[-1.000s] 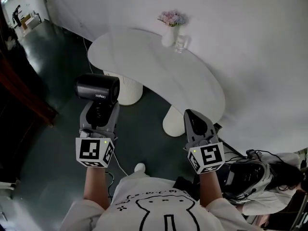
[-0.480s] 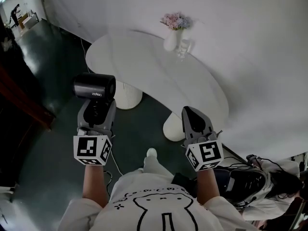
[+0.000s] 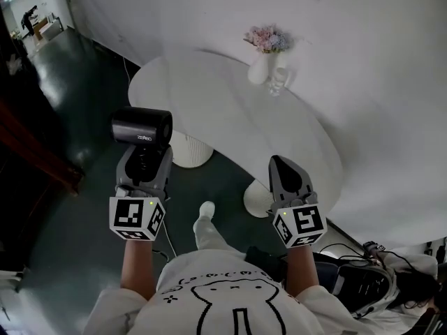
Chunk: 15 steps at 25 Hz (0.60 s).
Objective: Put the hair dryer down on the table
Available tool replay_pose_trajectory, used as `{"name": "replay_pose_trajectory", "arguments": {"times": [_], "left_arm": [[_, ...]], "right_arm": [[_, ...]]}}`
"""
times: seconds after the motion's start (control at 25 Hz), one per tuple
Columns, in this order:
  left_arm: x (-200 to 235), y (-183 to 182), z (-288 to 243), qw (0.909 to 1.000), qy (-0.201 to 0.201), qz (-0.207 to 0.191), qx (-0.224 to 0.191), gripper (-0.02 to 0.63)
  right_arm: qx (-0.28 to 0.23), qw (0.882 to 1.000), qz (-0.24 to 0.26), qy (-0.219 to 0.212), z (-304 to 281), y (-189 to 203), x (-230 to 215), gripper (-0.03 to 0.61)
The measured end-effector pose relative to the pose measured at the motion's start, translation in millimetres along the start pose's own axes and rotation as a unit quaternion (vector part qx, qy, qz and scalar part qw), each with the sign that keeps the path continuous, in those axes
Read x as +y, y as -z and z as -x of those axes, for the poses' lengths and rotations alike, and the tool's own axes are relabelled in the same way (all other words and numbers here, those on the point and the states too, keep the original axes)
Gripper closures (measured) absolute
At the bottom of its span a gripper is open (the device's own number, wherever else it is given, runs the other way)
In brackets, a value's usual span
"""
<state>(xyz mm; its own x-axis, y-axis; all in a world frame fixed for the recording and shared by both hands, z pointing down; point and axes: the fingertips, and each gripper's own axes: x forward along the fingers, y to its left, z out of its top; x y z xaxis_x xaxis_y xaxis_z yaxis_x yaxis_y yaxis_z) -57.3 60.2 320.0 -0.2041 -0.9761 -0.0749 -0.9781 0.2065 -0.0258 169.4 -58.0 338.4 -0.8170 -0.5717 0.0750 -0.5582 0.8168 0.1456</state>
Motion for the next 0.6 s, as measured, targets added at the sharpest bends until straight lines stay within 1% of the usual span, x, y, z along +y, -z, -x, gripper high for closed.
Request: {"name": "replay_pose_trajectory", "arguments": {"times": [0.24, 0.4, 0.6], "left_arm": [[30.1, 10.0, -64.2, 0.9999, 0.002, -0.009, 0.010, 0.365], [53.1, 16.5, -114.0, 0.9996, 0.008, -0.015, 0.023, 0.365], [85.2, 19.8, -172.5, 0.9993, 0.017, -0.016, 0.029, 0.365]], "right_arm": [[-0.002, 1.000, -0.009, -0.012, -83.8, 2.6, -16.0, 0.578], [-0.006, 1.000, -0.019, -0.015, -143.8, -2.8, -28.2, 0.578], [-0.005, 1.000, -0.021, -0.017, -207.6, -7.8, -37.1, 0.578]]}}
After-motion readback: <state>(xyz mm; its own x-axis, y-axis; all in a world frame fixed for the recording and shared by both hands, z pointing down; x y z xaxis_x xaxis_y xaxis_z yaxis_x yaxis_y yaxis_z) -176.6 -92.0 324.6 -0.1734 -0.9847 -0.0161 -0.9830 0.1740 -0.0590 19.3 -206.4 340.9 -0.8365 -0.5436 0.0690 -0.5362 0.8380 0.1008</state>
